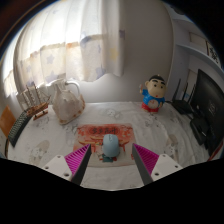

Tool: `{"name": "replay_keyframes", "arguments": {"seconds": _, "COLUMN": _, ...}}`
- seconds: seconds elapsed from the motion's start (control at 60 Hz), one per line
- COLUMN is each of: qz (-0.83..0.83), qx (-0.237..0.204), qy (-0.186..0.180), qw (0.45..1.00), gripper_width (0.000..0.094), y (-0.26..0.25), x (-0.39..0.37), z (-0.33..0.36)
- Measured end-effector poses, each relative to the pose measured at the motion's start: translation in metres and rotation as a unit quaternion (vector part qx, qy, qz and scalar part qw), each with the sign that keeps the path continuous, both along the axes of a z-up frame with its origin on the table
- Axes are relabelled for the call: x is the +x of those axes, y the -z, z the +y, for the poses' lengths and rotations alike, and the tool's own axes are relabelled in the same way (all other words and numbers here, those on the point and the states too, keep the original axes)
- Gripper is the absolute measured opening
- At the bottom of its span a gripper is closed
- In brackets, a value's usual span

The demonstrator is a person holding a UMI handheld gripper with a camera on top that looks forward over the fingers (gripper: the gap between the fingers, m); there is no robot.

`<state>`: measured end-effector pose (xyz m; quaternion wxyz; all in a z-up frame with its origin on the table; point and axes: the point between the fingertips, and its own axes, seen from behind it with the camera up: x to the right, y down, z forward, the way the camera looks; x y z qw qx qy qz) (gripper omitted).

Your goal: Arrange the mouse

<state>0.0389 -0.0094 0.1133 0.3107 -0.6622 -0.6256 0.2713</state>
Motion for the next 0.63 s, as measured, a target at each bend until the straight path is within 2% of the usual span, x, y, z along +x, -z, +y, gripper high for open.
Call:
{"name": "replay_keyframes", "arguments": {"seconds": 0.117, "qz": -0.012, "qx": 0.001, "qy": 0.003, "qw": 1.000, "gripper_width": 0.0847, "y": -0.033, "x": 0.056, "z": -0.007}}
{"name": "replay_keyframes", "arguments": {"seconds": 0.267, "qz": -0.013, "qx": 0.009, "qy": 0.016, "qw": 1.000, "gripper_width": 0.0845, "y": -0.050, "x": 0.099, "z": -0.008}}
{"name": "replay_keyframes", "arguments": {"seconds": 0.633, "qz": -0.020, "qx": -0.007, "qy": 0.034, "qw": 0.999, "gripper_width": 0.0846, "y": -0.046, "x": 0.114, "z": -0.014}}
